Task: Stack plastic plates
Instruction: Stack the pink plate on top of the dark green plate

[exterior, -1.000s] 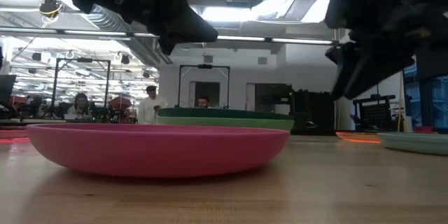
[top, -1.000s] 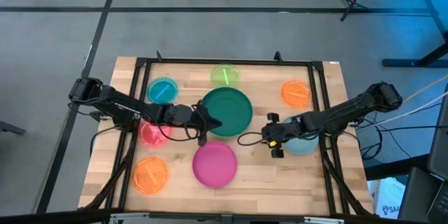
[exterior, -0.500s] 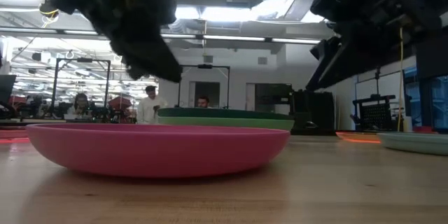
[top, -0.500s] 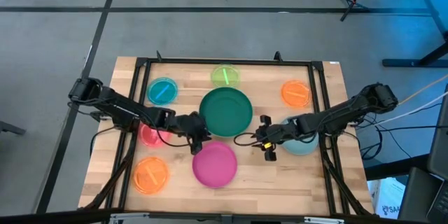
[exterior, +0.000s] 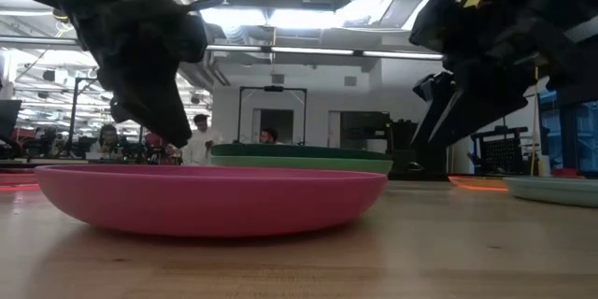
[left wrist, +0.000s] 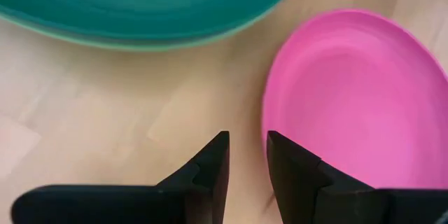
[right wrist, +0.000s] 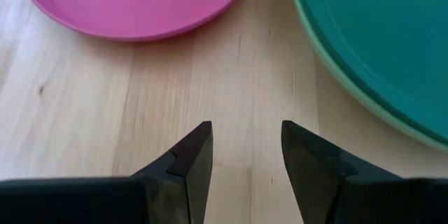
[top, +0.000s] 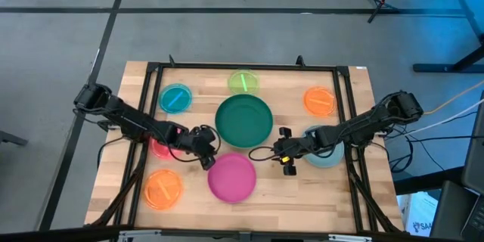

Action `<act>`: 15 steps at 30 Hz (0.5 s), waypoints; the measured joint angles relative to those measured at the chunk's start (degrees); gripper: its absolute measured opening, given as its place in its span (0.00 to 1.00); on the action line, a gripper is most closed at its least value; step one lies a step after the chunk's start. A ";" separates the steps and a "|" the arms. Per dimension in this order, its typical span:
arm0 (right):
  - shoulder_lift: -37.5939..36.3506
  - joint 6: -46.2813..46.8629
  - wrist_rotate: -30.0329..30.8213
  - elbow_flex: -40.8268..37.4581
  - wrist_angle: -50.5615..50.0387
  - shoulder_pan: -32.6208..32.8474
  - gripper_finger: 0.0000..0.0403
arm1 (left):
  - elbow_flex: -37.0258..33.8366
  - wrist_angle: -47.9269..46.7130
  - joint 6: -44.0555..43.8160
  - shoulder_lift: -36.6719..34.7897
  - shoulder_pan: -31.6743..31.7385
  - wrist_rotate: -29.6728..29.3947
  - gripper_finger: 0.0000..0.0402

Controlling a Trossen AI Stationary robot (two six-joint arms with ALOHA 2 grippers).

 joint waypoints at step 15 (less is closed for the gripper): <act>0.00 -0.29 0.13 0.00 1.02 -0.02 0.40 | 0.11 5.22 -1.76 5.41 -3.97 0.47 0.22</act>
